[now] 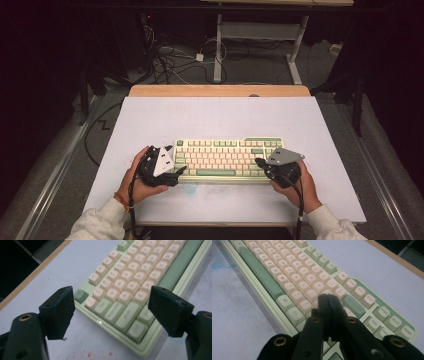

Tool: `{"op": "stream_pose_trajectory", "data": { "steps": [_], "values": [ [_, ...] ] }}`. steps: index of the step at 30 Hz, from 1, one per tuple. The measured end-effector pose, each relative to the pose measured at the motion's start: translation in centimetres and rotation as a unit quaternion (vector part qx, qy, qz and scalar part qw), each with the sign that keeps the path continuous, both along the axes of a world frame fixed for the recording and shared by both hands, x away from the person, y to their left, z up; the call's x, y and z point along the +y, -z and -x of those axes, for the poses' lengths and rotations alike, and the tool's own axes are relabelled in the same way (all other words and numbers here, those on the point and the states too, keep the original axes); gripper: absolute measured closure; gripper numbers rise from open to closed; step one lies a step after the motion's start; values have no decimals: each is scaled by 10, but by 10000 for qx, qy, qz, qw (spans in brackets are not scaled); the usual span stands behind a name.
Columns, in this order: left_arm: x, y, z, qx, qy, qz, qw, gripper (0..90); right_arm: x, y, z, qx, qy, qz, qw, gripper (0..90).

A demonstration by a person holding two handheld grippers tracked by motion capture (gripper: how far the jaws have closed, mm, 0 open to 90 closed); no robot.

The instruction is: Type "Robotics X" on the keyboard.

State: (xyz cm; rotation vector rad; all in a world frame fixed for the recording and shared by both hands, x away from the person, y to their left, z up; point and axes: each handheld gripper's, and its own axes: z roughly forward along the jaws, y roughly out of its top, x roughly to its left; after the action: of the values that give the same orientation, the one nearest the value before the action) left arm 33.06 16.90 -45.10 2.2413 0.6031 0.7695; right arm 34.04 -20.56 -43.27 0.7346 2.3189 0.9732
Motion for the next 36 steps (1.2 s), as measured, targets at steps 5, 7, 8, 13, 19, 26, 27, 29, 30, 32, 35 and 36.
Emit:
{"op": "stream_pose_trajectory", "data": {
  "steps": [5,7,8,13,19,26,27,29,30,32,35,36],
  "values": [
    [10,9,9,133,-61,42,9999,202,10,2,-5,44,-80,28,10000,900],
    [14,12,12,104,-104,-41,9999,202,14,2,-8,71,-105,20,9999,900],
    [16,13,14,153,-113,2,9998,201,16,2,-10,82,-112,9,9999,900],
    [26,17,23,215,-190,-12,9996,197,29,2,-21,81,-147,29,9999,900],
    [31,15,27,165,-210,36,9996,197,46,5,-33,150,-192,26,9997,900],
    [28,18,26,236,-181,-84,9995,195,62,11,-45,263,-237,100,9993,900],
    [28,18,26,251,-178,-72,9995,192,64,11,-46,278,-232,115,9993,900],
    [28,18,26,250,-181,-61,9995,192,66,13,-48,294,-212,142,9992,900],
    [28,18,26,258,-166,-83,9995,192,67,14,-49,319,-210,164,9991,900],
    [27,19,26,269,-143,-106,9995,192,68,16,-51,333,-201,209,9990,900],
    [26,20,25,295,-125,-150,9994,192,69,19,-53,411,-162,302,9986,900],
    [25,20,25,301,-121,-162,9993,192,70,21,-54,460,-141,365,9982,900]
  ]
}}
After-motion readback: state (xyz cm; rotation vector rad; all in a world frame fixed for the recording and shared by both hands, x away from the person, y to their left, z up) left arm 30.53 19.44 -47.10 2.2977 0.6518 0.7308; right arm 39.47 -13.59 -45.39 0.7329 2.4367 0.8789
